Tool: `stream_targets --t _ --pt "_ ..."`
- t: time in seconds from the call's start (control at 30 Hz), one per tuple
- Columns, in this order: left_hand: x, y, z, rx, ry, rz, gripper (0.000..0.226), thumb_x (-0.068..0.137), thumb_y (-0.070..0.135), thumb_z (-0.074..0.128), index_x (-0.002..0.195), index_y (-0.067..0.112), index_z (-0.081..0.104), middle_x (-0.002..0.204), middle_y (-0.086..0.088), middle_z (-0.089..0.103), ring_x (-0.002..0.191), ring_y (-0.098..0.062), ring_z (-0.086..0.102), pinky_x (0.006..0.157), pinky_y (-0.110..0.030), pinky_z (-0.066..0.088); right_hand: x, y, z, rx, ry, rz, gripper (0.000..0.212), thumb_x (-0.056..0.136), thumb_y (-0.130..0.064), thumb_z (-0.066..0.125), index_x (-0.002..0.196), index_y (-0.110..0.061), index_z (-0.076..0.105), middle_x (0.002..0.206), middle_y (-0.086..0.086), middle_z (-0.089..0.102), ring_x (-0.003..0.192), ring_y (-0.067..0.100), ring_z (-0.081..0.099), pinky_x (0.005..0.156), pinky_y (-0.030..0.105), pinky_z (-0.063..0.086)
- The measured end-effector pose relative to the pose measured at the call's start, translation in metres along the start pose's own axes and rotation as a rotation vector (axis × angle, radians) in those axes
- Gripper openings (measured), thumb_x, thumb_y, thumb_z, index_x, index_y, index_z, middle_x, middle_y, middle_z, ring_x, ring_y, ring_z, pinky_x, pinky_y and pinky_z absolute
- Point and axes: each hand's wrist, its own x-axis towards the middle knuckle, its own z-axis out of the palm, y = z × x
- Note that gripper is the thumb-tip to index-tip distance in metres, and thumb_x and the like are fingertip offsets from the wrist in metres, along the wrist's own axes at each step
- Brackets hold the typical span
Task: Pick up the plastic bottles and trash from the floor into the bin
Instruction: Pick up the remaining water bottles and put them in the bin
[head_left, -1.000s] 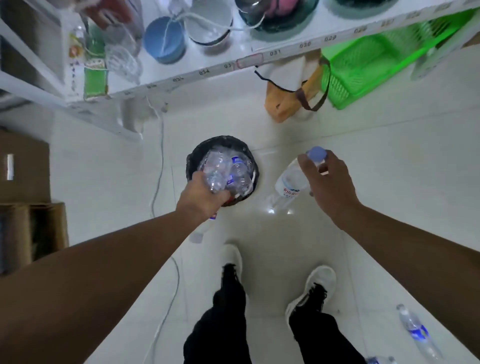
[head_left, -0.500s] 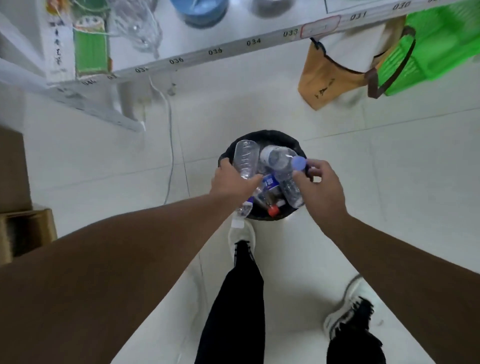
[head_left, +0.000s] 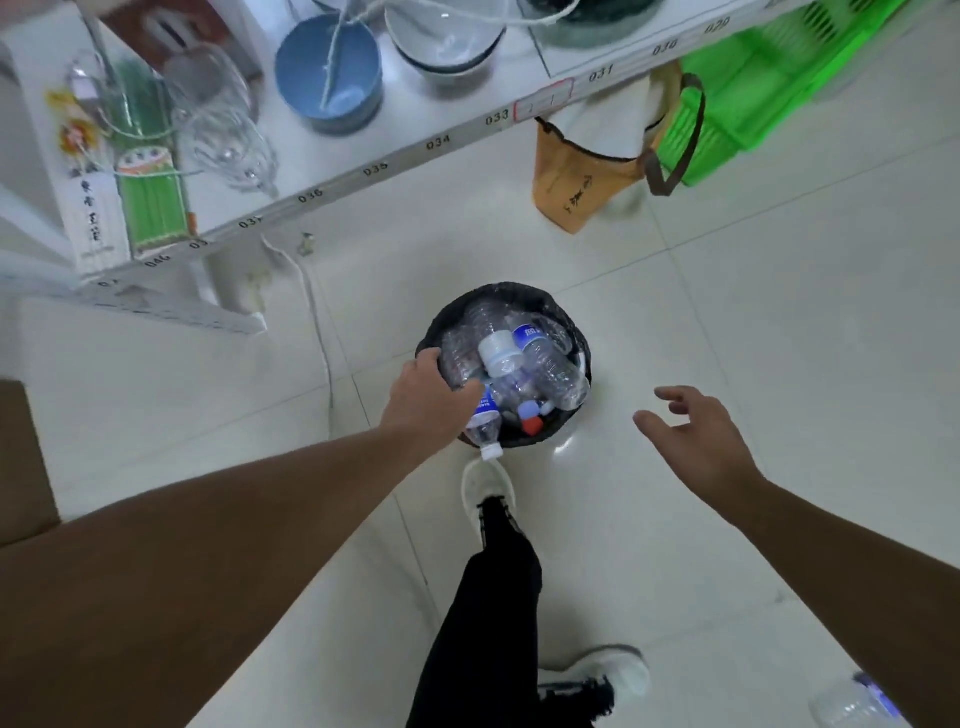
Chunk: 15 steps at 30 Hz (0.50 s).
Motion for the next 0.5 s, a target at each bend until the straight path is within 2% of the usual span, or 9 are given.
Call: stream_targets --t 0.13,0.2,0.3,0.4,0.5 --pt "-0.024 0.031 0.013 0.083 -0.049 0.110 0.076 0.077 0.061 0.061 0.140 0.018 0.057 0.131 -0.013 0.066 0.114 -0.038 0.067 0.093 -0.051 0.060 -0.029 0.047 -0.028 0.115 0.071 0.096 0.054 0.093 -0.050 0.073 0.143 -0.032 0.061 0.142 0.002 0.055 0.118 0.019 0.059 0.095 0.037 0.046" --pt "-0.045 0.048 0.032 0.114 -0.098 0.144 0.073 0.076 0.059 0.062 0.140 0.024 0.056 0.132 -0.007 0.064 0.113 -0.033 0.067 0.096 -0.052 0.060 -0.055 0.079 -0.040 0.173 0.100 0.127 0.054 0.092 -0.052 0.072 0.142 -0.035 0.060 0.140 0.000 0.055 0.118 0.018 0.060 0.094 0.036 0.045" --pt "-0.079 0.074 0.077 0.204 -0.172 0.228 0.068 0.078 0.053 0.063 0.135 0.016 0.058 0.129 -0.014 0.065 0.117 -0.038 0.066 0.100 -0.057 0.058 -0.101 0.137 -0.059 0.177 0.104 0.149 0.061 0.088 -0.057 0.073 0.144 -0.038 0.058 0.139 -0.003 0.054 0.122 0.017 0.062 0.101 0.040 0.051" --pt "-0.122 0.103 0.132 0.315 -0.225 0.315 0.071 0.083 0.053 0.066 0.140 0.011 0.058 0.141 -0.019 0.062 0.129 -0.041 0.061 0.106 -0.053 0.053 -0.149 0.201 -0.080 0.208 0.138 0.211 0.067 0.084 -0.063 0.073 0.145 -0.040 0.057 0.138 -0.004 0.054 0.124 0.017 0.061 0.108 0.042 0.051" --pt "-0.174 0.129 0.190 0.411 -0.327 0.417 0.076 0.093 0.048 0.069 0.160 0.022 0.045 0.158 -0.010 0.049 0.142 -0.031 0.052 0.115 -0.045 0.045 -0.198 0.263 -0.100 0.317 0.232 0.315 0.067 0.082 -0.065 0.074 0.142 -0.041 0.058 0.137 -0.003 0.056 0.119 0.018 0.063 0.101 0.038 0.052"
